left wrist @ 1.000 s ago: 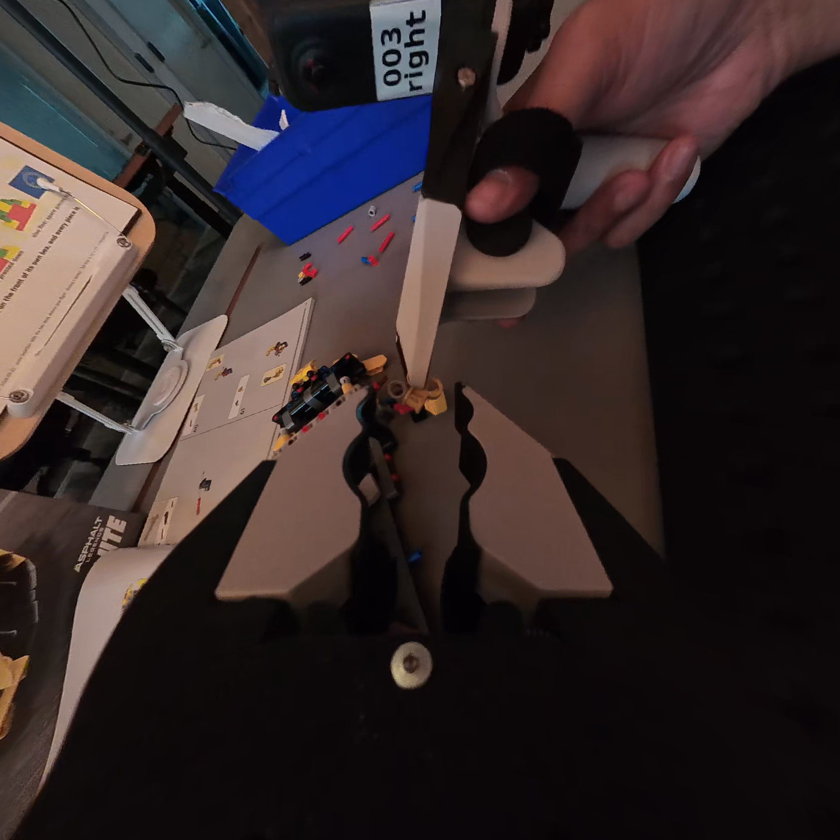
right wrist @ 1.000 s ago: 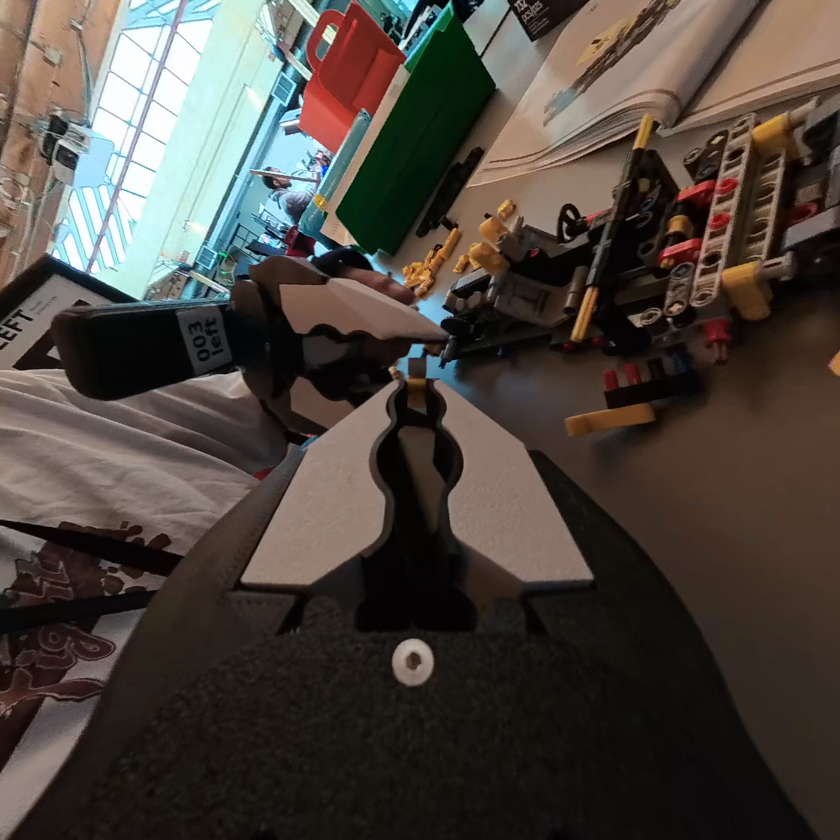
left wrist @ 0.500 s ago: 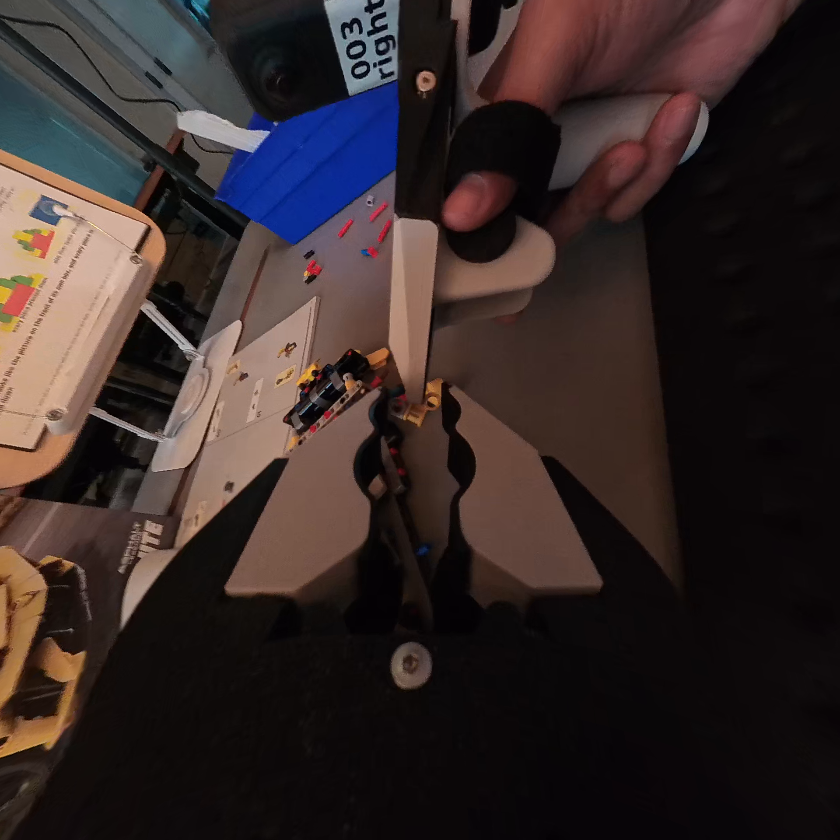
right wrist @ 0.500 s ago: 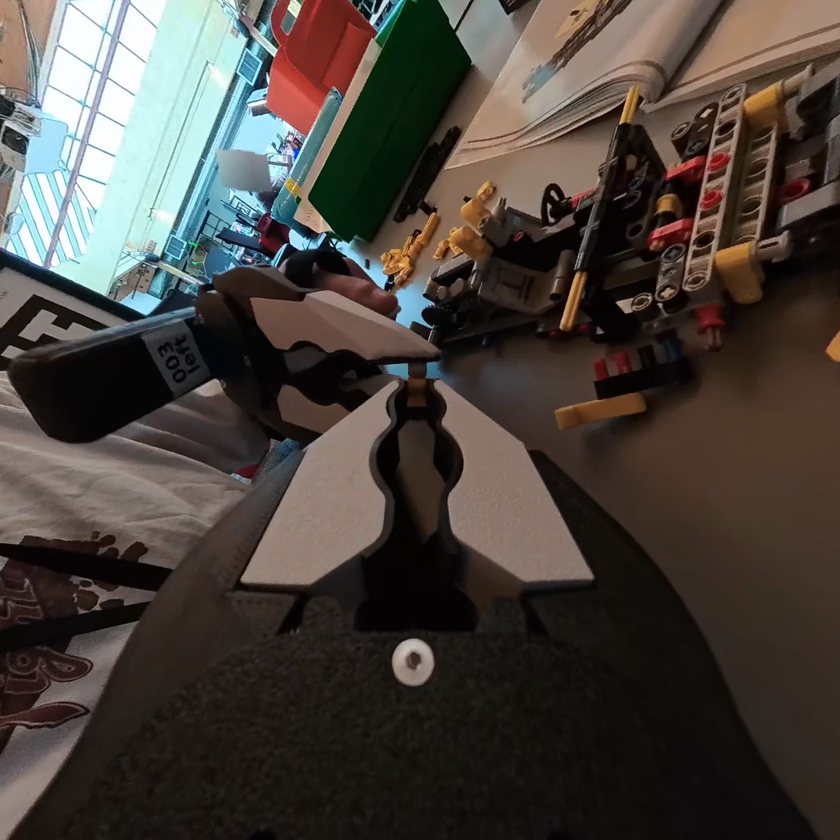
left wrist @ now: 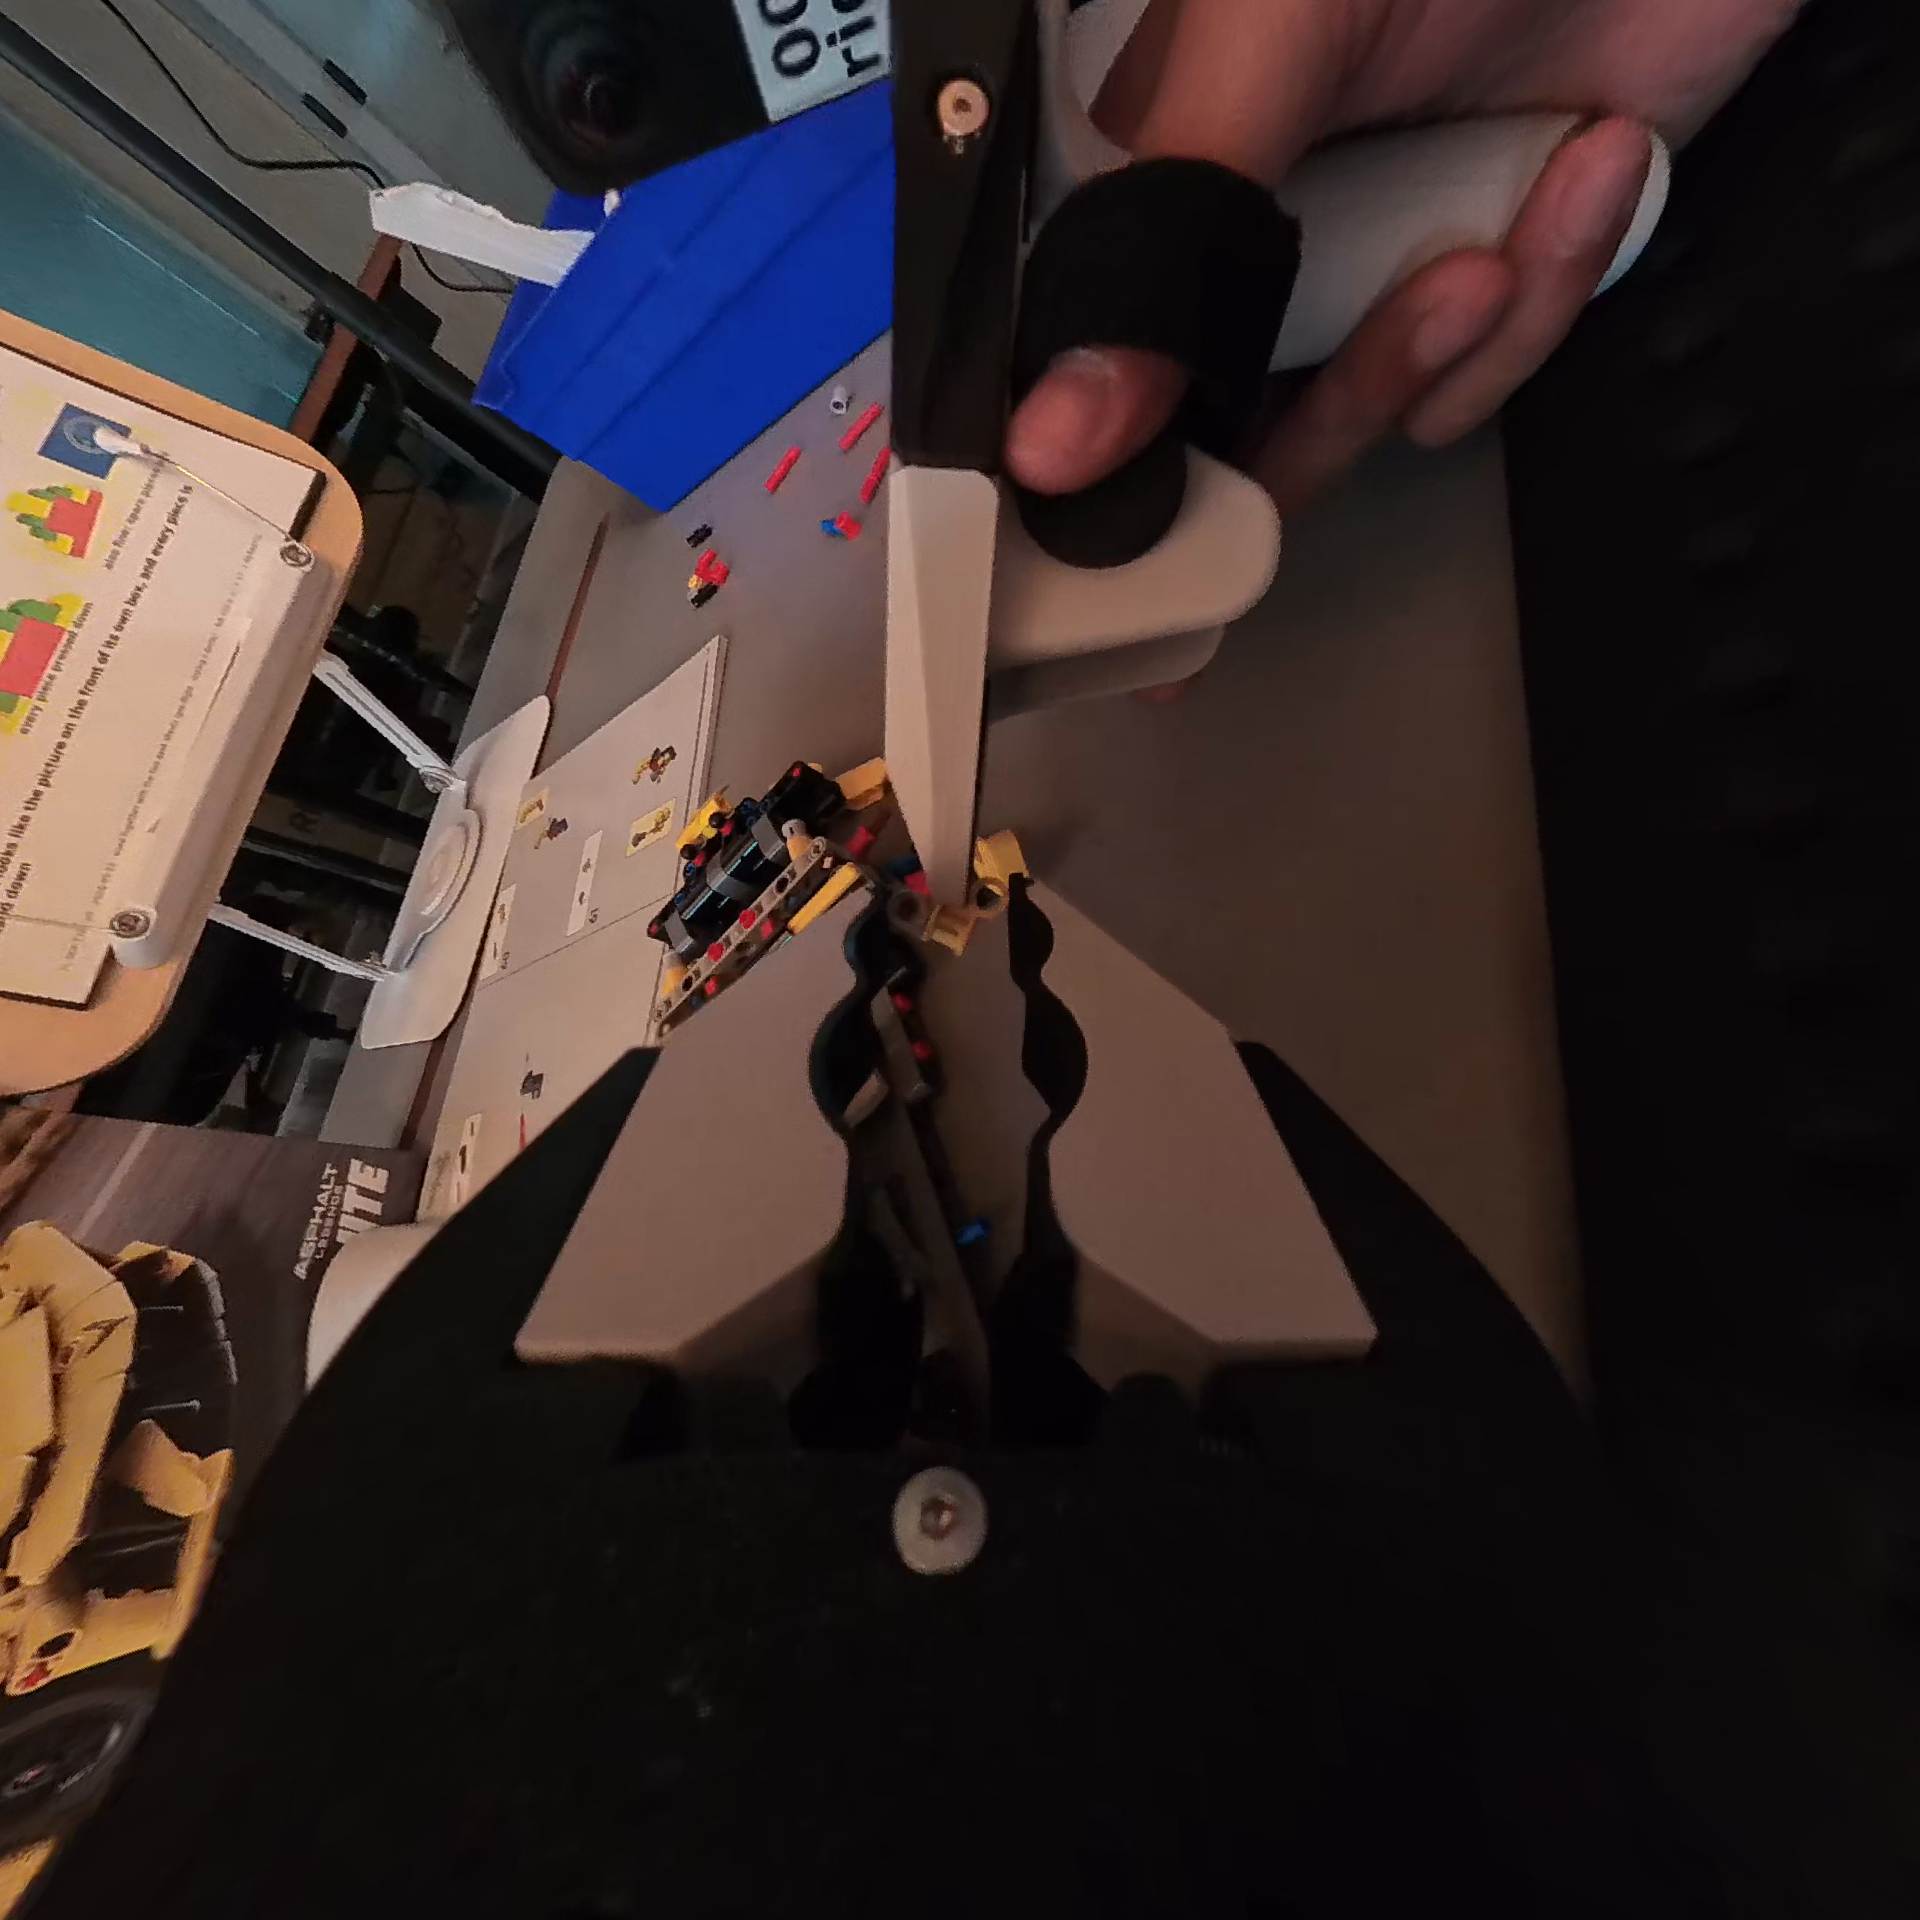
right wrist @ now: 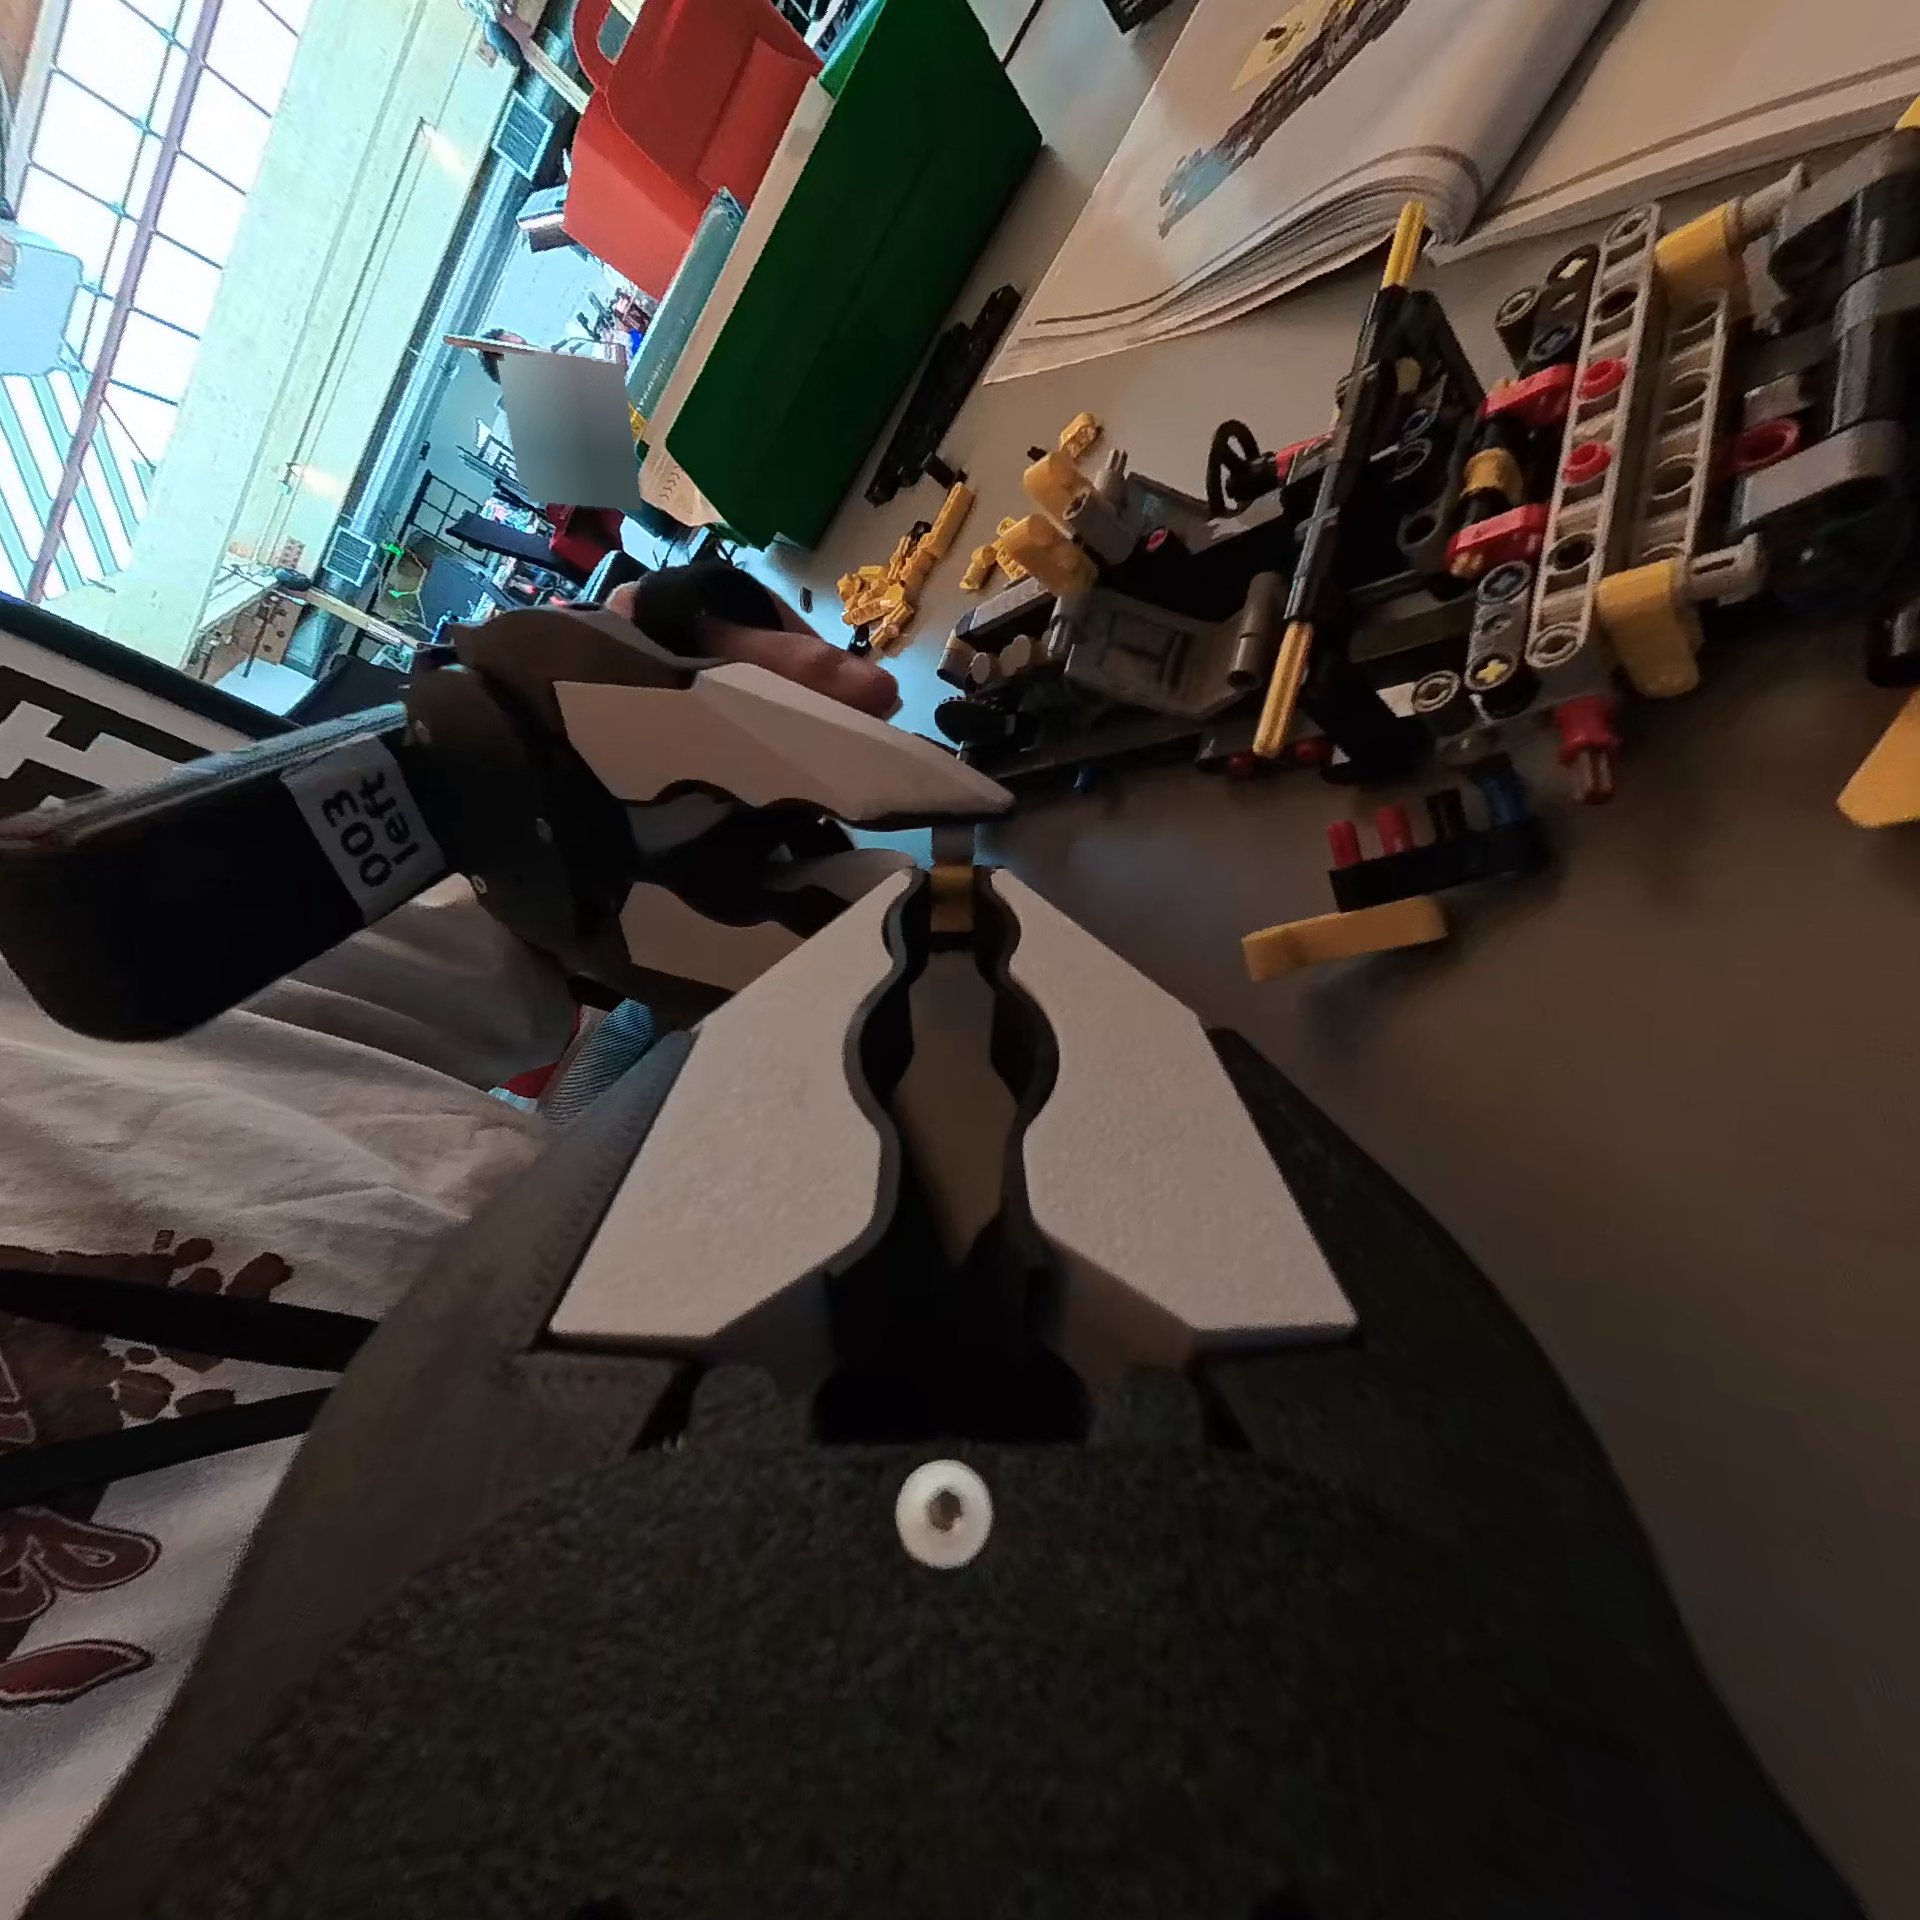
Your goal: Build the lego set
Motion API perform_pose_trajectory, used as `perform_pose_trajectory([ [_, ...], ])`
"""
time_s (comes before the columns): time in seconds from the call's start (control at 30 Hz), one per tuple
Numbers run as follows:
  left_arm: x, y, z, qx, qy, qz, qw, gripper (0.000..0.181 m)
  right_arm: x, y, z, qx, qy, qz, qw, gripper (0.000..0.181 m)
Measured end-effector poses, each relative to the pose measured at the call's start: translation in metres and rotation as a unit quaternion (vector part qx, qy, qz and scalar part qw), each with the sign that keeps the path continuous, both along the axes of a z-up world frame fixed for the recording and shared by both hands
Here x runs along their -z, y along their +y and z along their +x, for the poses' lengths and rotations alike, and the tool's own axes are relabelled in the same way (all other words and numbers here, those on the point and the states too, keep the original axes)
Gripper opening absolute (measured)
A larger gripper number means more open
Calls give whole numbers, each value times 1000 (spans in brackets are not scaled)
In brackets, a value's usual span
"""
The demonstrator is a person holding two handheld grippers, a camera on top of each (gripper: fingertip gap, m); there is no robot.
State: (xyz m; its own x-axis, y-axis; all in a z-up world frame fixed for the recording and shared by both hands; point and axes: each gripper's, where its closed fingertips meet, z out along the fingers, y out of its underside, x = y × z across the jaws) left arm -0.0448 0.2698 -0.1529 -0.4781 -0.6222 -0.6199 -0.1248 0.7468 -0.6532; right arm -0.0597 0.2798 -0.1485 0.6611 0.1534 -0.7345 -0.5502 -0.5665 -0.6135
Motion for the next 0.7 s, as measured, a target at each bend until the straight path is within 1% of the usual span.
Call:
perform_pose_trajectory([
  [0.07,-2,2,1,-9,5,-16,1000,23,-2,-1,2,-3,-22,11,1000,7],
  [0.13,-1,13,5,-35,10,-17,999,23,-2,-5,16,4,-64,7,998,23],
  [0.17,-2,18,6,-43,10,-22,999,23,2,-7,29,16,-104,-4,994,29],
  [0.23,-4,24,8,-57,22,-54,997,23,18,-12,57,48,-216,-43,974,34],
  [0.27,-6,25,8,-62,27,-71,995,23,26,-13,64,52,-253,-63,964,34],
  [0.3,-6,27,9,-65,31,-83,994,23,33,-12,64,47,-271,-84,958,34],
  [0.37,-8,31,10,-71,32,-96,992,23,42,-7,60,40,-272,-108,955,37],
  [0.43,-10,33,10,-74,33,-105,991,23,45,-2,57,40,-261,-114,958,37],
  [0.57,-14,33,9,-71,30,-112,991,23,48,0,63,42,-266,-135,954,37],
  [0.63,-13,32,9,-70,32,-115,990,23,52,1,62,31,-264,-150,952,38],
  [0.7,-11,31,9,-68,39,-119,990,23,53,4,59,16,-274,-149,950,35],
])
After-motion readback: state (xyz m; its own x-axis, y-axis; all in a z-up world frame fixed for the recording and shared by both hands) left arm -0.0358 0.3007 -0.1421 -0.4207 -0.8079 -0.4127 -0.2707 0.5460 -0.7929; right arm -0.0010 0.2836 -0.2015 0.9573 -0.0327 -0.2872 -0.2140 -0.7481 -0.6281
